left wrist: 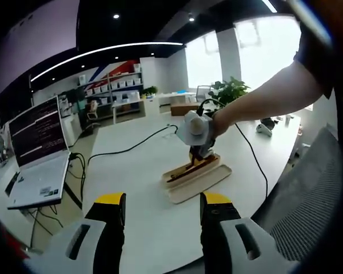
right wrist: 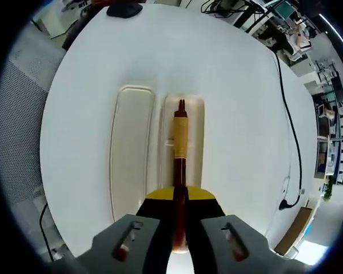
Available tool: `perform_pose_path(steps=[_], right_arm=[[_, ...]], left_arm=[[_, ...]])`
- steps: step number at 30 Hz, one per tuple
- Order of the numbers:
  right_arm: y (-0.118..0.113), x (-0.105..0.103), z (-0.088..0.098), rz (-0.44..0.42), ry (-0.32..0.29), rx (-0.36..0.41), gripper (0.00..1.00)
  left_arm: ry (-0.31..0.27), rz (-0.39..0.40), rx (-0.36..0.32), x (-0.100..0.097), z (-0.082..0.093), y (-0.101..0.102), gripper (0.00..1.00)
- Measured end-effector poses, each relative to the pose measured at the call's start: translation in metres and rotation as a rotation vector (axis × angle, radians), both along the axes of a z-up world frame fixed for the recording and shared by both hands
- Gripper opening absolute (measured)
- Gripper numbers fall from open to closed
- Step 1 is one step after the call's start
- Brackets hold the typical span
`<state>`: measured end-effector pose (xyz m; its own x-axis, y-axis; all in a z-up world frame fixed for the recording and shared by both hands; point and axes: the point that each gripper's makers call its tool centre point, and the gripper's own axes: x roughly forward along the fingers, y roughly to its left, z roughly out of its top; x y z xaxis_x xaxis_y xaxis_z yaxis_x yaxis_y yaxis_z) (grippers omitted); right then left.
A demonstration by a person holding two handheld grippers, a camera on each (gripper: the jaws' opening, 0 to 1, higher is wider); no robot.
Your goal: Arrange the utensils inside the cutlery case until each visible utensil rests in its matching compartment.
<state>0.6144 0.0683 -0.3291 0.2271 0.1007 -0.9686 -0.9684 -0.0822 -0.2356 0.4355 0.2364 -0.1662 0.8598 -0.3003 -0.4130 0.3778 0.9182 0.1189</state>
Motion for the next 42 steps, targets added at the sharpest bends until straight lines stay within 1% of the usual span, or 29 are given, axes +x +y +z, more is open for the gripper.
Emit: perform_pose_path(steps=[17, 26, 29, 34, 39, 42], right_arm=[[0.005, -0.001, -0.007, 0.008, 0.026, -0.006, 0.01], [0.01, -0.001, -0.009, 0.027, 0.029, -0.003, 0.01], [0.012, -0.001, -0.011, 0.015, 0.033, 0.006, 0.01], [0.013, -0.002, -0.013, 0.023, 0.039, 0.0, 0.01], [0.014, -0.001, -0.014, 0.029, 0.034, 0.0, 0.01], [0.013, 0.0, -0.016, 0.039, 0.028, -0.018, 0.0]], left_arm=[[0.01, 0.001, 0.004, 0.001, -0.002, 0.0, 0.53], [0.02, -0.003, 0.006, 0.001, -0.004, -0.001, 0.53], [0.021, -0.003, 0.004, 0.001, -0.004, -0.002, 0.53], [0.025, -0.004, 0.006, 0.001, -0.004, -0.003, 0.53], [0.027, -0.005, 0.004, 0.001, -0.004, -0.004, 0.53], [0.028, 0.0, 0.002, 0.001, -0.004, -0.003, 0.53]])
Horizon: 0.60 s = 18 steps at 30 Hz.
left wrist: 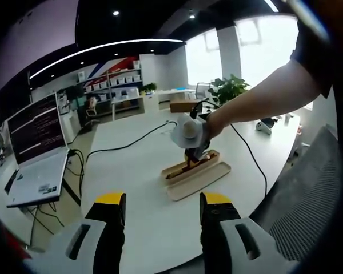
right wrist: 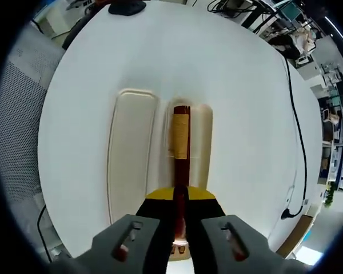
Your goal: Arrange the utensils inside the cutlery case until each visible utensil rests in its matching compartment.
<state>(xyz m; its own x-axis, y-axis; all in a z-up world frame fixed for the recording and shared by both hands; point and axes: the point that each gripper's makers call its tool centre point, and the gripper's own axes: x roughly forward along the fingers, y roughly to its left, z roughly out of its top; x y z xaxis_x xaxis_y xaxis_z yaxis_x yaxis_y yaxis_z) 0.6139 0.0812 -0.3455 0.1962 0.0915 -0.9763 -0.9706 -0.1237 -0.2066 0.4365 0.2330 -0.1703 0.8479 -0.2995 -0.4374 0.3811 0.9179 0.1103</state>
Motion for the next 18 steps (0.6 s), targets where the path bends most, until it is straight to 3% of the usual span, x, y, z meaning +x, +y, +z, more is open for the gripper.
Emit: perform_pose_path(steps=[12, 18], right_arm=[[-0.0004, -0.0017, -0.0049, -0.005, 0.027, -0.007, 0.01], [-0.0004, 0.006, -0.0027, 0.004, -0.006, 0.009, 0.01]], left_arm=[[0.0, 0.003, -0.003, 0.0001, -0.0017, 0.003, 0.53], [0.0, 0.003, -0.004, 0.0, -0.0017, 0.003, 0.53]])
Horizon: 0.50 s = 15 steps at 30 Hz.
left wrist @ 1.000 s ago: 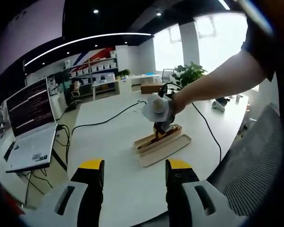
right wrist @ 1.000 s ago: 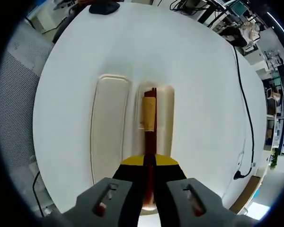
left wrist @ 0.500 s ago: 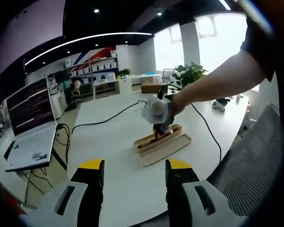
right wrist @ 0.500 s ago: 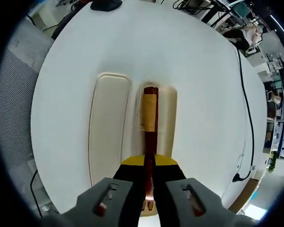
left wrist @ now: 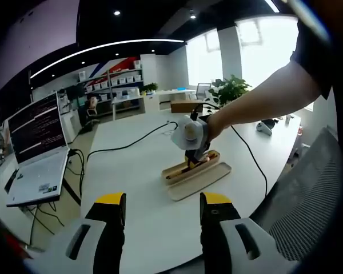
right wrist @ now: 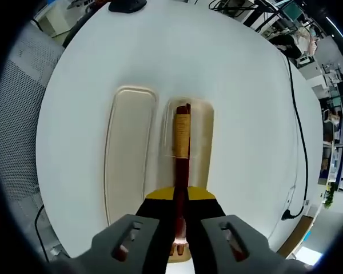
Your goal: Arrange the utensils inside the cutlery case until each visible utensil rests in its matching compartment.
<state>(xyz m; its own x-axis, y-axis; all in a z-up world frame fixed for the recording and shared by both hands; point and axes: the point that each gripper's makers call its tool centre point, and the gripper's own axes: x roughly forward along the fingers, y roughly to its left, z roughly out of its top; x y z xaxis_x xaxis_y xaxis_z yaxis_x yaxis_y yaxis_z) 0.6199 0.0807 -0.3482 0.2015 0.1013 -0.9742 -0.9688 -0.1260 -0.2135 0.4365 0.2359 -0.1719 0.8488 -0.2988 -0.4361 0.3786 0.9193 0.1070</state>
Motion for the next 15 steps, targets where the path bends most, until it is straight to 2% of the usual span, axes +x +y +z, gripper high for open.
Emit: perform_pose_path(steps=[4, 12, 15], right_arm=[[0.0015, 0.0025, 0.0027, -0.009, -0.009, 0.019, 0.06], [-0.0033, 0.0053, 0.0084, -0.031, -0.023, 0.039, 0.09], [-0.0055, 0.0095, 0.0107, -0.023, -0.056, 0.048, 0.21]], left_arm=[[0.0, 0.001, 0.001, 0.0, 0.0, 0.0003, 0.53], [-0.004, 0.002, 0.003, 0.0002, 0.0006, 0.0008, 0.53], [-0.006, 0.0, 0.004, 0.0003, 0.0011, 0.0004, 0.53]])
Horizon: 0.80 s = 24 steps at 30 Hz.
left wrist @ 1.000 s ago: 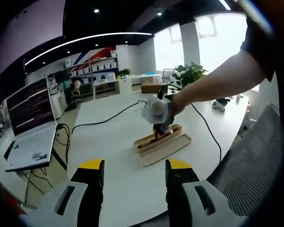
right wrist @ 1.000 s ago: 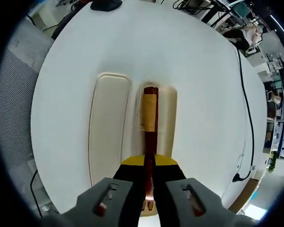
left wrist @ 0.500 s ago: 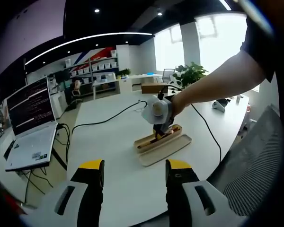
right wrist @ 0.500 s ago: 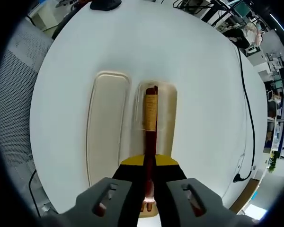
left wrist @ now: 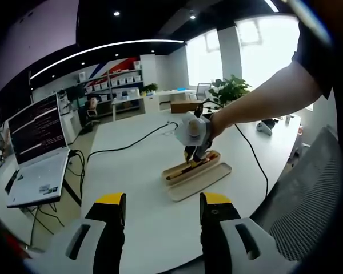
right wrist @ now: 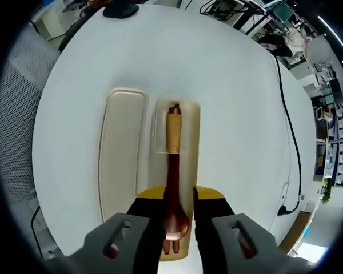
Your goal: Arrange the utensils inside the cutlery case until each visible utensil rests in its matching compartment.
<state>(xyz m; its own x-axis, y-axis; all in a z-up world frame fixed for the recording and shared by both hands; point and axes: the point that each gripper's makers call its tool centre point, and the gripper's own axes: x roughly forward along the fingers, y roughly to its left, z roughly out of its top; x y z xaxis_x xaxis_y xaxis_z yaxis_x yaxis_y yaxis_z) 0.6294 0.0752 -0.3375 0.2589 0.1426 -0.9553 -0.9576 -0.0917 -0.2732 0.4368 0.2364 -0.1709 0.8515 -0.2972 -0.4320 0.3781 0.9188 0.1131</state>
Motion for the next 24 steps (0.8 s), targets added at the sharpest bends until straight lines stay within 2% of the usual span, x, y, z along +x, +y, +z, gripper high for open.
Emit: perform_pose_path(steps=[5, 12, 16, 18, 19, 21, 24], right_arm=[[-0.004, 0.007, 0.007, -0.013, -0.042, 0.016, 0.33], [-0.007, 0.004, 0.013, -0.051, -0.042, 0.052, 0.38], [-0.01, 0.006, 0.017, -0.047, -0.078, 0.064, 0.48], [-0.015, 0.005, 0.018, -0.053, -0.077, 0.065, 0.49], [-0.016, 0.005, 0.018, -0.054, -0.076, 0.064, 0.52], [-0.019, -0.002, 0.015, -0.081, -0.033, 0.077, 0.61], [-0.025, -0.003, 0.017, -0.089, -0.041, 0.083, 0.64]], left_arm=[[-0.003, -0.003, 0.002, 0.0, 0.001, -0.001, 0.53], [-0.009, -0.004, 0.003, 0.0, 0.002, -0.001, 0.53], [-0.012, -0.003, 0.0, 0.0, 0.003, -0.001, 0.53], [-0.016, -0.002, 0.001, 0.0, 0.004, -0.001, 0.53], [-0.017, -0.002, 0.002, 0.0, 0.004, -0.001, 0.53], [-0.019, -0.004, 0.002, 0.0, 0.005, -0.001, 0.53], [-0.023, -0.004, 0.002, 0.0, 0.005, -0.001, 0.53]])
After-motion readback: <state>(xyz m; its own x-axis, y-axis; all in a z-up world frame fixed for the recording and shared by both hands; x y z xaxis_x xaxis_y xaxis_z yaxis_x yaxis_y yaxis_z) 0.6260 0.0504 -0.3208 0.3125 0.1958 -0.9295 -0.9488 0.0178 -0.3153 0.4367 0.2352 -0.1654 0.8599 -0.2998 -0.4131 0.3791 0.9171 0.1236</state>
